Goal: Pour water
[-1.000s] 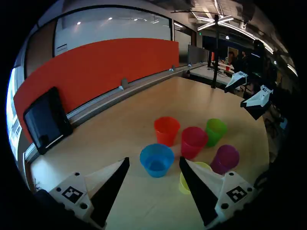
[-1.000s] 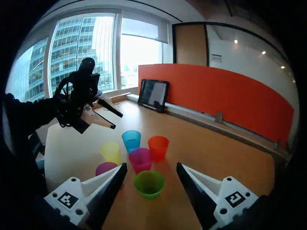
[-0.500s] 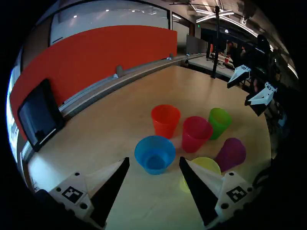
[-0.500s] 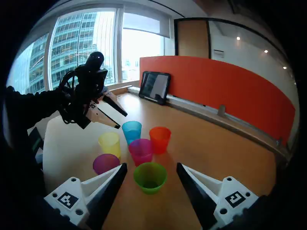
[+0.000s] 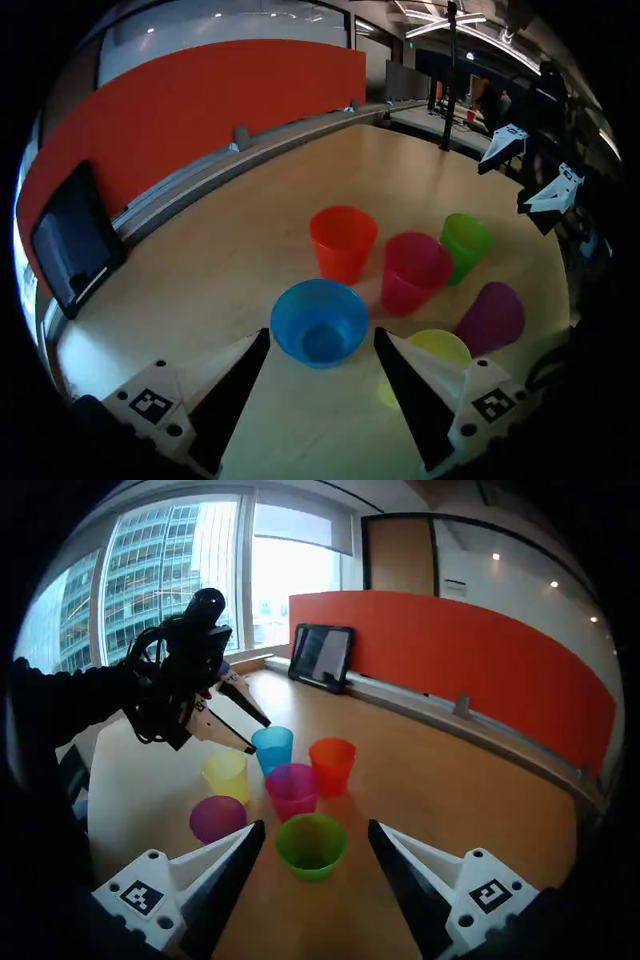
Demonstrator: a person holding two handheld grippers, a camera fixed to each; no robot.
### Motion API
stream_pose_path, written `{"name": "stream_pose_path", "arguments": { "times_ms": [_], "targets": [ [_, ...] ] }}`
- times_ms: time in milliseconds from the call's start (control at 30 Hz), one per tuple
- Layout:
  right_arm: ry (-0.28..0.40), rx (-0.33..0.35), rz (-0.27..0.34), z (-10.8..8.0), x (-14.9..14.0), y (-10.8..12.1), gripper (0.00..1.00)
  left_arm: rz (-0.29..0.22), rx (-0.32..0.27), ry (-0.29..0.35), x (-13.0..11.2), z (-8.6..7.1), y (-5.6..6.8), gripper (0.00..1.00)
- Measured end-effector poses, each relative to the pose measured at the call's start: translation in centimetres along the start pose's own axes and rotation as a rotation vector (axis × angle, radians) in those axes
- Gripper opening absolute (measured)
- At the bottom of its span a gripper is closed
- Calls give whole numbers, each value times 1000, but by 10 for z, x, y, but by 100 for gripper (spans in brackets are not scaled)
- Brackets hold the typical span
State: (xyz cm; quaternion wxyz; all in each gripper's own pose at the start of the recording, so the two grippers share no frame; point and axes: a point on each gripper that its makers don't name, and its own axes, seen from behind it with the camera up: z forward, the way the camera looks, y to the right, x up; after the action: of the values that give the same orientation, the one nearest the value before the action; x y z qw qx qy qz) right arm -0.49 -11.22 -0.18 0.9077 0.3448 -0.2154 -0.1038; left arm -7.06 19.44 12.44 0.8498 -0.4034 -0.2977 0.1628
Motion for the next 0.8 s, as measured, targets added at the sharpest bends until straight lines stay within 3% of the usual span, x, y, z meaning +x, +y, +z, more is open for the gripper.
{"name": "stream_pose_path", "arguments": {
  "times_ms": [500,800],
  "targets": [
    [-8,-3,5,1,-2,1,100,-6,10,-5,1,22,-4,97],
    [-10,-8,1,1,-2,1,100,-8,16,0,1,25,-5,97]
  ]
}}
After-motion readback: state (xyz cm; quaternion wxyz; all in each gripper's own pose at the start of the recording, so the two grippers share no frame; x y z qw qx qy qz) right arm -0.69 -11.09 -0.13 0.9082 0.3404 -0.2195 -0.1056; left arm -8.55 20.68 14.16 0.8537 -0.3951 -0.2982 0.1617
